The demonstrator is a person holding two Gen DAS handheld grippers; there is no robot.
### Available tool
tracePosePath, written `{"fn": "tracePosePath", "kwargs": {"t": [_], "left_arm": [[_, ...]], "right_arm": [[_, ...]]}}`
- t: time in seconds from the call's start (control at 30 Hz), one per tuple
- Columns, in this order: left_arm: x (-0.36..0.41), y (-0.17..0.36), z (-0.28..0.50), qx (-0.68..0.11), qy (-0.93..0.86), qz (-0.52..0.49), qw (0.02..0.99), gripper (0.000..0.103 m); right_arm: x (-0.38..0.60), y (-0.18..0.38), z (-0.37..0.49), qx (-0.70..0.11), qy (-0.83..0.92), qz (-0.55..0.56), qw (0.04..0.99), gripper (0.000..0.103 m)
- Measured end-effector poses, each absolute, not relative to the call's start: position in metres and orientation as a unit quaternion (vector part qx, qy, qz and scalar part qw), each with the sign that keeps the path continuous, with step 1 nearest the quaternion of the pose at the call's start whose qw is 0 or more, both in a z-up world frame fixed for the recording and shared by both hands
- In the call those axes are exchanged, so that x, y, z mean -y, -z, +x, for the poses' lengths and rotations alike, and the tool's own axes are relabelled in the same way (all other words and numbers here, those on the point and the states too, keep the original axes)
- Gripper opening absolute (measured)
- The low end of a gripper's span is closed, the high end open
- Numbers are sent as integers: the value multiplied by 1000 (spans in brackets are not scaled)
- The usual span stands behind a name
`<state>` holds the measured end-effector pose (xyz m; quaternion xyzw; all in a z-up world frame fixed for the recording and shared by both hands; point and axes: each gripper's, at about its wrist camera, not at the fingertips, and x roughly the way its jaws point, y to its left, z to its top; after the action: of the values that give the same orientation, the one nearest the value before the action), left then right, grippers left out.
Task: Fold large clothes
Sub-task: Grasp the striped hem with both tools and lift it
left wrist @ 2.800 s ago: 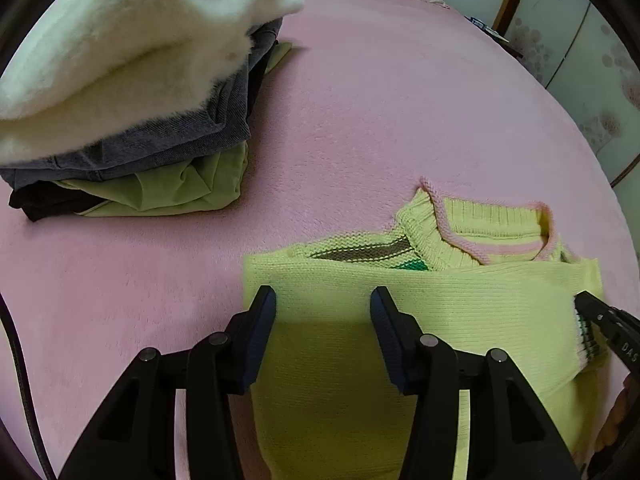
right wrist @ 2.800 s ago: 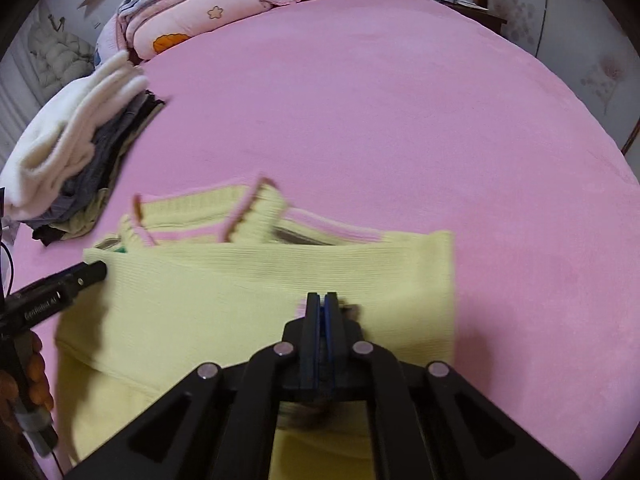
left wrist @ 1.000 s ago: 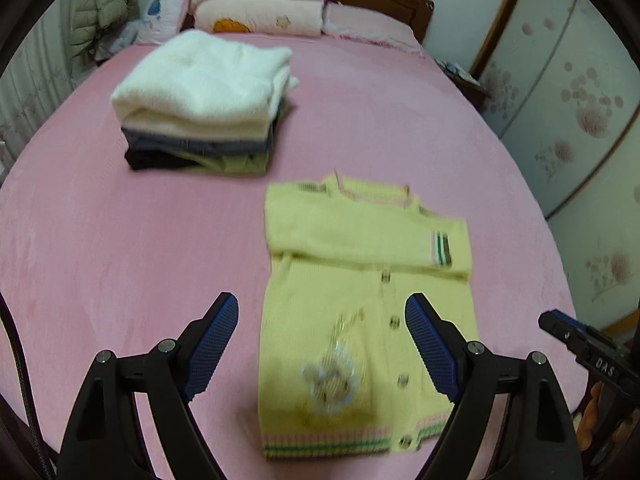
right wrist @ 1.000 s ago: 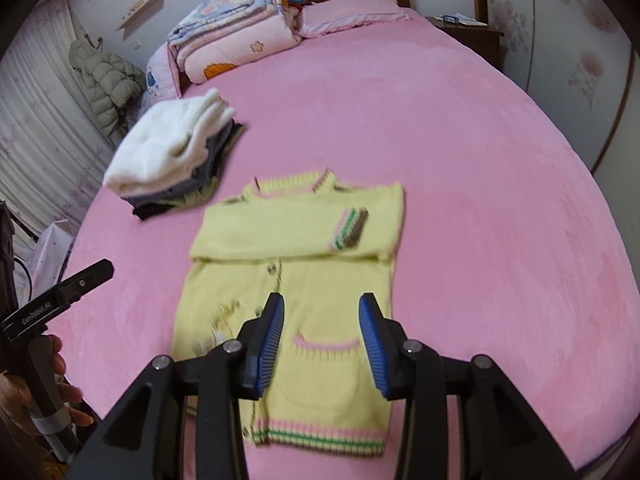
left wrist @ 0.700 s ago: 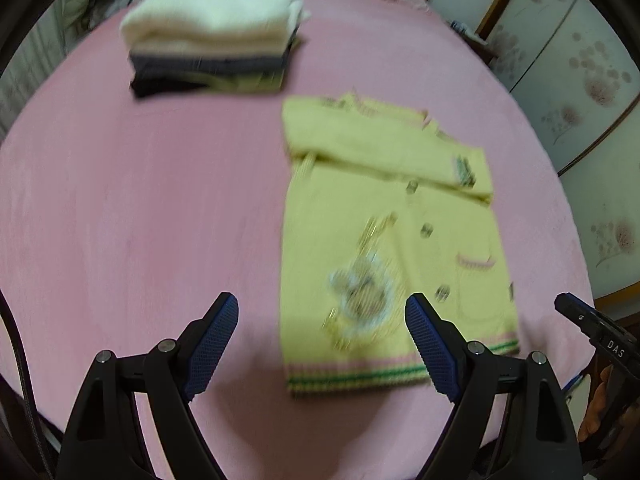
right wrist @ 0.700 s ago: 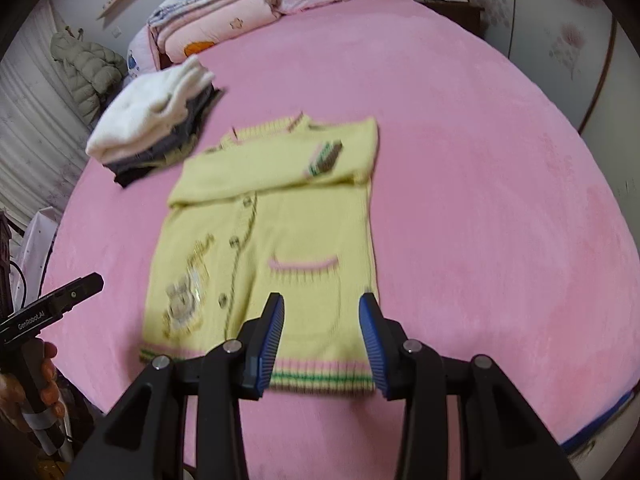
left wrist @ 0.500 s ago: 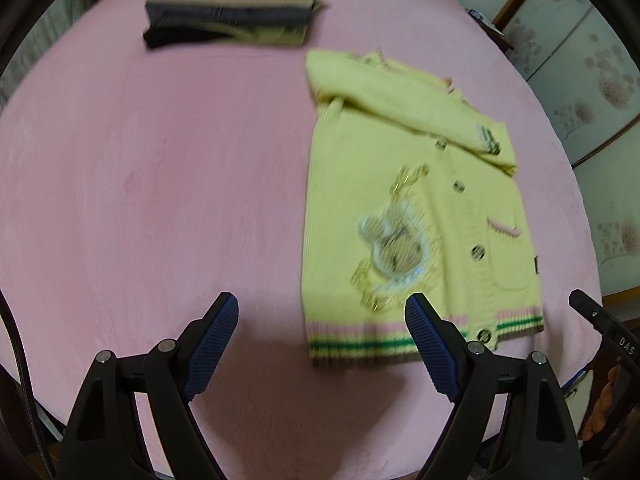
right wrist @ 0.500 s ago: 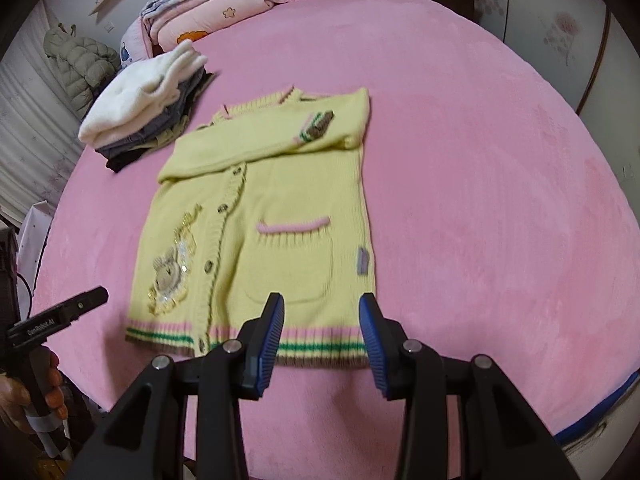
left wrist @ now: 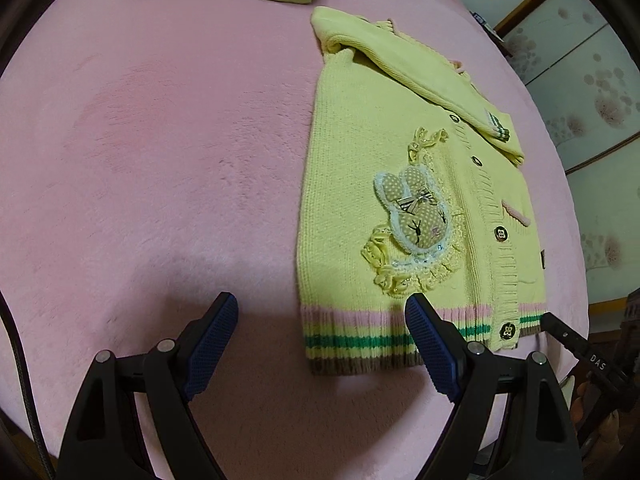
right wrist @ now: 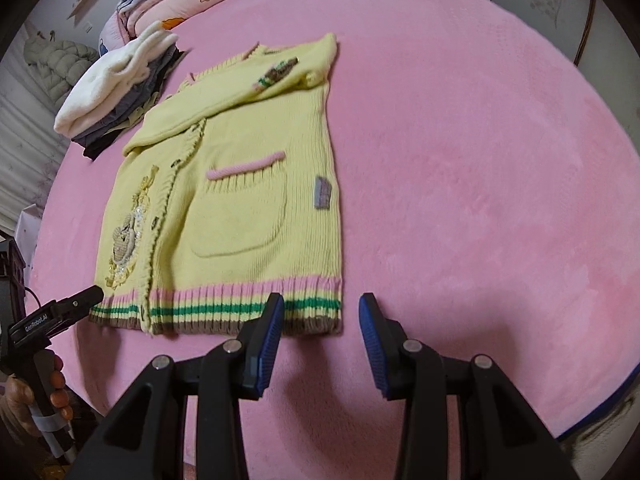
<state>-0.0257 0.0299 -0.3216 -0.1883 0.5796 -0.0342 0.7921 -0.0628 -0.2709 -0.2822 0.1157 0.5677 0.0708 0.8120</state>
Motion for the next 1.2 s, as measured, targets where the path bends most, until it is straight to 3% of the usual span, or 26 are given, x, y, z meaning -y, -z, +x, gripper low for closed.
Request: {"fn": "tracePosePath", "kwargs": {"t": [0.33, 0.4, 0.5, 0.57, 0.6, 0.63, 0.87, 1.2], "left_arm": [[-22, 333, -34, -562, 52, -169, 808, 84], [-20, 332, -35, -562, 58, -169, 808, 84], [-19, 330, -37, -565, 64, -172, 805, 67], [-14, 330, -36, -571, 75, -171, 800, 38], [-12, 331, -36, -574, 85, -176, 795, 29], [-10, 333, -35, -580, 91, -181, 789, 11], [-6, 315, -30, -581, 76, -188, 788, 8], [-33, 230, 2, -534, 63, -255, 804, 8]], "right_arm": [[271, 300, -65, -557, -97, 140, 813, 38], [269, 301, -64, -560, -109, 149, 808, 21], [266, 301, -64, -561, -112, 149, 806, 15], [265, 299, -64, -562, -112, 151, 806, 14], [265, 298, -64, -561, -110, 151, 807, 13], [264, 297, -64, -561, -109, 149, 807, 13], [269, 272, -65, -545, -103, 149, 819, 11], [287, 201, -39, -514, -113, 179, 831, 11]]}}
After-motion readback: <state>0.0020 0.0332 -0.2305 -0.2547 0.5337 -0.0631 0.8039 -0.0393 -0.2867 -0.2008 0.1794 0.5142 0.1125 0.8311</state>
